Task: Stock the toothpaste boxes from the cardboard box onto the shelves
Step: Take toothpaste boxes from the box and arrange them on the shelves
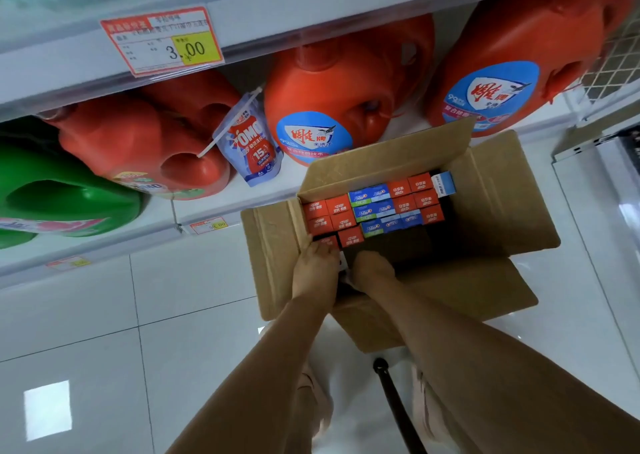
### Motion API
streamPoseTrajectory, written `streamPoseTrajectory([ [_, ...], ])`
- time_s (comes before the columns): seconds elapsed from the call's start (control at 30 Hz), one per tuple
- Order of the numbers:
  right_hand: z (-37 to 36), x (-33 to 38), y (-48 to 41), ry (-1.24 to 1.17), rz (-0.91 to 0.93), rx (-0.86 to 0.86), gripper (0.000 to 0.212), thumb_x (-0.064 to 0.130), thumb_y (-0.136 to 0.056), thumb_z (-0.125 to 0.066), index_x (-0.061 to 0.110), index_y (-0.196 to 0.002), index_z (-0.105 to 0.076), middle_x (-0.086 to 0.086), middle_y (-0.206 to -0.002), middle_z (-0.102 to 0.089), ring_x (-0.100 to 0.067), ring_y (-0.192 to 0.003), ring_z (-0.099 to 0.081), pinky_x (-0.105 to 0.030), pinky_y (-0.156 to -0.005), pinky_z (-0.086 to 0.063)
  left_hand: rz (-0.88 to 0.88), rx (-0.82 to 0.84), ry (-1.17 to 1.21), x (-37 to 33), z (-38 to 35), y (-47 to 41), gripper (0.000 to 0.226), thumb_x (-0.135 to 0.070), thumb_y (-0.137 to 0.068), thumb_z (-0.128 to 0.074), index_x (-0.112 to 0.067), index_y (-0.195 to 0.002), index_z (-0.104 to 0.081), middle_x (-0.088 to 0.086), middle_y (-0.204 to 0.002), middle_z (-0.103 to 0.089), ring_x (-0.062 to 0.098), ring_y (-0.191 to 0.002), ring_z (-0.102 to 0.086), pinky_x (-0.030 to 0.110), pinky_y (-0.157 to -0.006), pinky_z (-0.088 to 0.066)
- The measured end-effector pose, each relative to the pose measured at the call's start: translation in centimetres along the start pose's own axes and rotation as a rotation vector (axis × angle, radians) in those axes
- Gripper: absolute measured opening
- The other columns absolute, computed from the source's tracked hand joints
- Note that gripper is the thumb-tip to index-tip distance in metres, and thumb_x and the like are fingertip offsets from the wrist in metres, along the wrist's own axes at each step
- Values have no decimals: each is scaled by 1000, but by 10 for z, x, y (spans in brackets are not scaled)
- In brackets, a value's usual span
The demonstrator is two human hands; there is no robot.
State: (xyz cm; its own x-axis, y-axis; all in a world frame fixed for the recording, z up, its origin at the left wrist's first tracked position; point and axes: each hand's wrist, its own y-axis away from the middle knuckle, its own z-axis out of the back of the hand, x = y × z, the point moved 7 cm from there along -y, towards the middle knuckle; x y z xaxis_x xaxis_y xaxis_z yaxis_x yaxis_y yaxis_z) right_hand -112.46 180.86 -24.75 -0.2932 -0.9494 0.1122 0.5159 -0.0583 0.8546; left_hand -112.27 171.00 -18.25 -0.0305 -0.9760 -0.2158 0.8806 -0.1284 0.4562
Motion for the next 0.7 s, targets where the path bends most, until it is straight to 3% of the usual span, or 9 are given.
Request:
streamPoseTrajectory([
  [0.1, 25, -17, 2, 10, -52, 32, 32, 33, -81, -71, 13, -100, -55, -5, -105, -60, -20, -92, -59, -30, -79, -47, -37, 60, -179, -4, -16, -1, 34, -16, -96, -40, -13, -127, -52, 5, -133, -52, 21, -135, -35, 36, -120, 6],
  [0.17, 46, -33, 5, -4, -50, 26, 34, 34, -80, -73, 15, -98, -52, -4, -100, -57, -18, -88, -55, -29, -76, -46, -19, 46, -202, -8, -19, -4, 36, -14, -96, -37, -10, -131, -49, 6, -134, -52, 21, -135, -37, 35, -118, 12],
  [0.27, 81, -61, 14, -25, -19, 11, 41, 35, -79, -73, 14, -109, -54, -4, -102, -57, -19, -95, -56, -29, -82, -47, 37, 41, -179, -8, -21, -9, 37, -11, -95, -38, -8, -132, -42, 9, -131, -54, 23, -131, -40, 32, -119, 2],
  [0.37, 110, -91, 24, -87, -8, -14, 37, 32, -81, -71, 13, -108, -56, -5, -102, -61, -18, -91, -58, -29, -82, -48, 90, 80, -153, -8, -28, -14, 36, -14, -93, -47, -9, -129, -44, 10, -131, -54, 26, -131, -37, 32, -118, -12],
  [0.53, 131, -119, 33, -174, -42, -62, 31, 36, -87, -64, 13, -105, -55, -7, -96, -62, -20, -85, -61, -31, -81, -50, 63, 79, -260, -6, -29, -18, 58, -30, -85, -62, -7, -133, -40, 11, -134, -49, 27, -129, -38, 36, -118, -8],
  [0.7, 146, -120, 49, -271, -12, -120, 26, 38, -87, -64, 16, -94, -51, -1, -82, -58, -14, -72, -56, -25, -67, -45, 48, 43, -325, -6, -23, -21, 36, -20, -96, -44, -10, -129, -48, 9, -132, -54, 26, -129, -40, 36, -118, -9],
])
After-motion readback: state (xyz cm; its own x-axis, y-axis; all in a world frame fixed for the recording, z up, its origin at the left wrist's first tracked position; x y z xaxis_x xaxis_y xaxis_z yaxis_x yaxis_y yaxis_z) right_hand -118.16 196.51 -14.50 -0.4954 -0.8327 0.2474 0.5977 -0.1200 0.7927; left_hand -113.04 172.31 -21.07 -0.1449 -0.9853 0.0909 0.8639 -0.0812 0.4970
